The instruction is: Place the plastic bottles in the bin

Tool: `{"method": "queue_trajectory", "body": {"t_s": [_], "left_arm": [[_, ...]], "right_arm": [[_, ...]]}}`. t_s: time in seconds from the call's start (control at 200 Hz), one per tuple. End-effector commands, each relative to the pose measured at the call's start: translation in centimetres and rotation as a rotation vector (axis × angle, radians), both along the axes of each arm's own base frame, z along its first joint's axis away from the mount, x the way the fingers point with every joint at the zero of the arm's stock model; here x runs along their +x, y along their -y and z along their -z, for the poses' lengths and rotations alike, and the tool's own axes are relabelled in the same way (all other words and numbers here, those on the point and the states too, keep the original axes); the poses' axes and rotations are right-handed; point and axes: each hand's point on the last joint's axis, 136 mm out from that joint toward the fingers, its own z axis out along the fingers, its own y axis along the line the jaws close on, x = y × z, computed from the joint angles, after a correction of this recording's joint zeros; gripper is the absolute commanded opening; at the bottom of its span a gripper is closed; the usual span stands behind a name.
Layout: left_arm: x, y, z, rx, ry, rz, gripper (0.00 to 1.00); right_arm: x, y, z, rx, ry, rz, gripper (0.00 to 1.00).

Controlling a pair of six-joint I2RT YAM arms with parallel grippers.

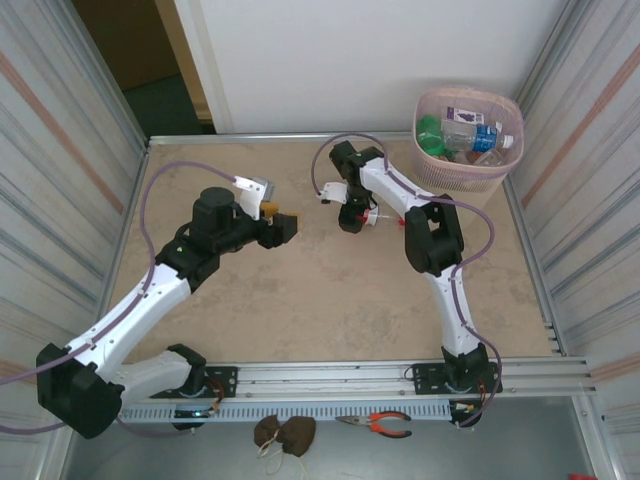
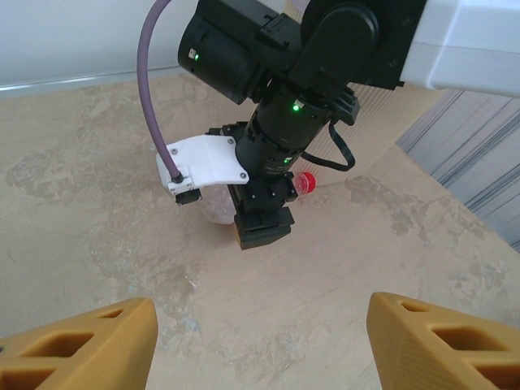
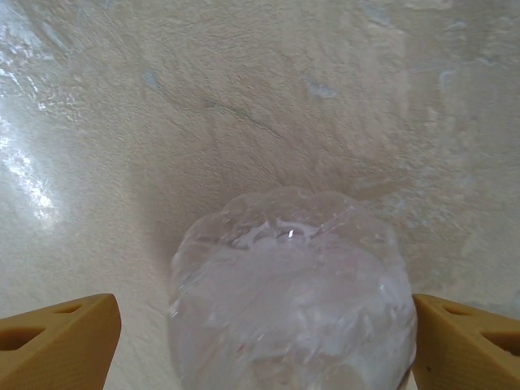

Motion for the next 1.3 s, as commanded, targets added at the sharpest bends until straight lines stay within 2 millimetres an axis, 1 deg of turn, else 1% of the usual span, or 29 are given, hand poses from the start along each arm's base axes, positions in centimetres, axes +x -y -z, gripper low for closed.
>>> {"method": "queue_trajectory", "body": {"t_s": [0.0, 0.06, 0.155, 0.281, 0.386, 0.511, 0.711, 0.857, 0.912, 0.982, 1.077, 1.237, 1.293], "left_arm": [[0.2, -0.3, -1.1, -0.009, 0.023, -0.011, 0.69], [0.2, -0.3, -1.1, -0.01, 0.024, -0.01, 0.69], [0.2, -0.3, -1.1, -0.011, 0.021, -0.01, 0.69], [0.0, -0.5, -1.2, -0.012, 0.023, -0.011, 0.69], [-0.2, -0.7, -1.2, -0.006, 0.024, -0.016, 0.69], [-0.3, -0.9, -1.1, -0.005, 0.027, -0.025, 0.69], [-0.3, -1.0, -0.9, -0.014, 0.025, -0.033, 0.69], [-0.3, -0.9, -1.0, -0.018, 0.023, -0.03, 0.69], [-0.3, -0.9, -1.0, -0.019, 0.025, -0.03, 0.69], [-0.3, -0.9, -0.9, -0.019, 0.024, -0.029, 0.69], [-0.3, -0.9, -0.9, -0.02, 0.022, -0.03, 0.69], [-0.3, -0.8, -0.7, -0.027, 0.015, -0.029, 0.69], [-0.2, -0.8, -0.8, -0.034, 0.018, -0.031, 0.69]], "right_arm": [[-0.2, -0.3, 0.8, 0.004, -0.036, -0.03, 0.86], [-0.2, -0.1, 1.5, -0.007, -0.047, -0.028, 0.83], [-0.5, -0.2, 2.0, 0.001, -0.066, -0.032, 0.8], [-0.6, -0.4, 2.3, 0.016, -0.075, -0.031, 0.73], [-0.8, -0.6, 2.2, 0.029, -0.084, -0.028, 0.67], [-0.9, -0.9, 1.6, 0.048, -0.084, -0.026, 0.64], [-1.9, -1.6, -0.6, 0.114, -0.106, -0.018, 0.6], [-2.8, -2.0, -2.7, 0.166, -0.12, -0.004, 0.59], [-3.3, -2.5, -3.8, 0.212, -0.133, 0.0, 0.59], [-3.8, -3.3, -5.7, 0.293, -0.144, 0.009, 0.58], [-4.5, -4.3, -8.8, 0.407, -0.148, 0.024, 0.57], [-5.6, -5.1, -13.9, 0.572, -0.141, 0.033, 0.56], [-6.1, -5.2, -16.1, 0.633, -0.131, 0.032, 0.56]]}}
